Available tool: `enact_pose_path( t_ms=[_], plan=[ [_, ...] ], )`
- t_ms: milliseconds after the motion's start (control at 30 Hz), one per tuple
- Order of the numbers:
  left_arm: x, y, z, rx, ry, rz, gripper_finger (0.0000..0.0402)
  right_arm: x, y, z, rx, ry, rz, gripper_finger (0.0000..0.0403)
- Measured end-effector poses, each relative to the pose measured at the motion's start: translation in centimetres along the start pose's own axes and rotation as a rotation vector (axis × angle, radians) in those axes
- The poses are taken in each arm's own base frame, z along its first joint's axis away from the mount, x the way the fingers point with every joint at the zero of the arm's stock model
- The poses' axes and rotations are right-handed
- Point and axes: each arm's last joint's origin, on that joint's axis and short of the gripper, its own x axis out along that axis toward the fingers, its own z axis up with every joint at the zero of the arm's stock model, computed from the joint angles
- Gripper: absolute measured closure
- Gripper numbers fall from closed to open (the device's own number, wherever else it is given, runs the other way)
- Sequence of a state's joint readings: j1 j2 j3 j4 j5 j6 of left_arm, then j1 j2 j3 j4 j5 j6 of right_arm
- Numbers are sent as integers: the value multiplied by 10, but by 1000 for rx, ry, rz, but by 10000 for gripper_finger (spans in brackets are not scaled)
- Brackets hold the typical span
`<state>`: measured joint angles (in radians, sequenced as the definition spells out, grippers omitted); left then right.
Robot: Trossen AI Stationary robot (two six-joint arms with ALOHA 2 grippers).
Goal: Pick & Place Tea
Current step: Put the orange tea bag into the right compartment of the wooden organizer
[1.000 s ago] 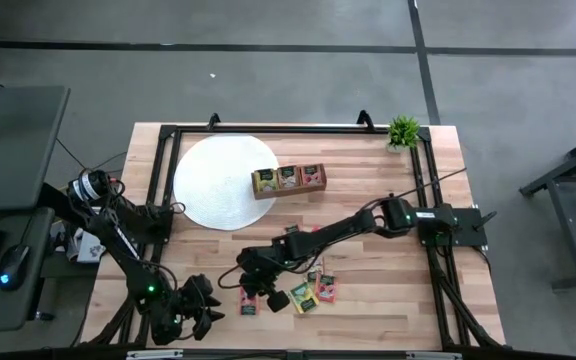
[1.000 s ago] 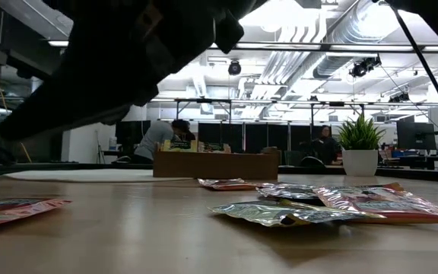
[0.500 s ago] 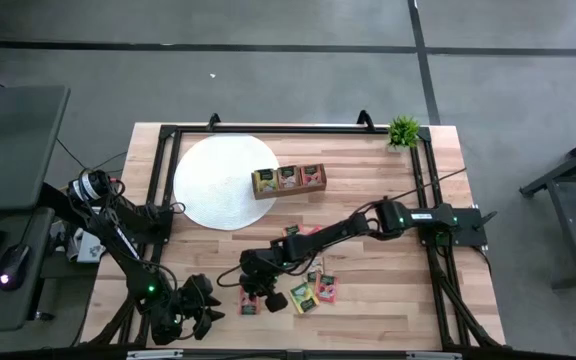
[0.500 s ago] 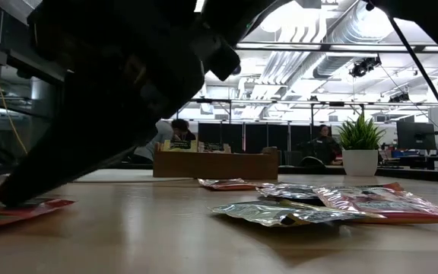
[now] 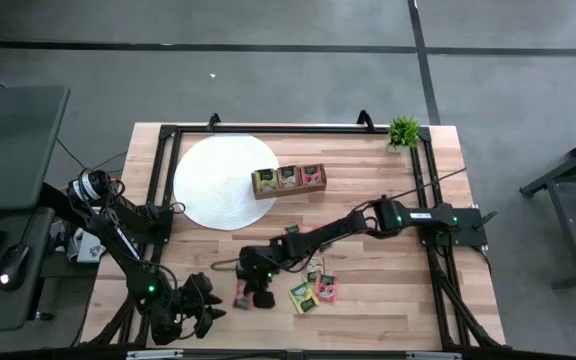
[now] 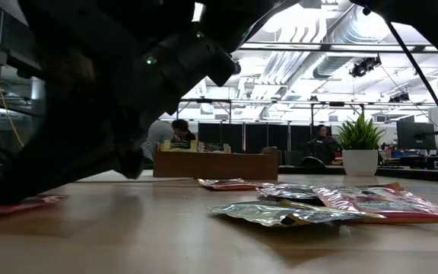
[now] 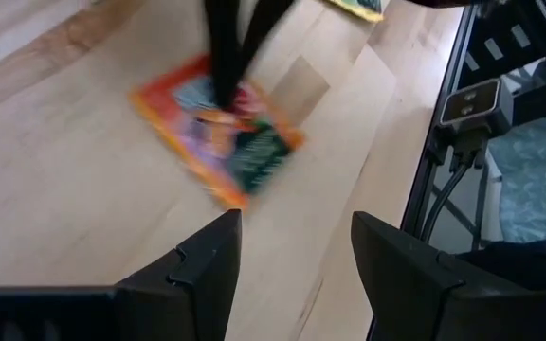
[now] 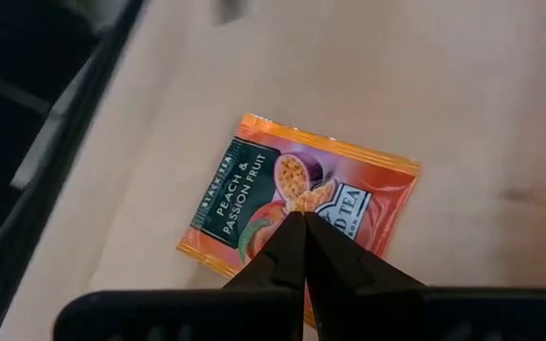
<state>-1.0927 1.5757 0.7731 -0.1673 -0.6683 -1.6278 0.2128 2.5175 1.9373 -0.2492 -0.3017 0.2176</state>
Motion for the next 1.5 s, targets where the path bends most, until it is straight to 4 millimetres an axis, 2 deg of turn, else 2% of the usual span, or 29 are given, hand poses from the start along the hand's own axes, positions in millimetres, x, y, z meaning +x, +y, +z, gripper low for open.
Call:
enact_pose_path(
  t_ms=[367, 633, 800, 933, 1167, 1333, 1500],
  plan=[
    [0, 1, 2, 5, -74, 9, 204, -14, -39, -5, 284, 70, -208, 403],
    [9, 2, 15, 11, -102, 43, 204, -22, -53, -9, 329, 121, -281, 403],
    [19, 5, 30, -21, -124, 85, 204, -27, -64, -8, 369, 117, -296, 403],
    [26, 15, 42, -30, -85, 188, 204, -30, -68, -7, 360, 121, -301, 403],
    [31, 39, 59, -149, -1, 431, 204, -32, -68, -7, 338, 130, -304, 403],
    [36, 45, 72, -122, -45, 475, 204, -31, -66, -7, 323, 136, -281, 403],
    [43, 50, 82, -59, -6, 514, 204, -29, -61, -7, 299, 143, -259, 403]
  ],
)
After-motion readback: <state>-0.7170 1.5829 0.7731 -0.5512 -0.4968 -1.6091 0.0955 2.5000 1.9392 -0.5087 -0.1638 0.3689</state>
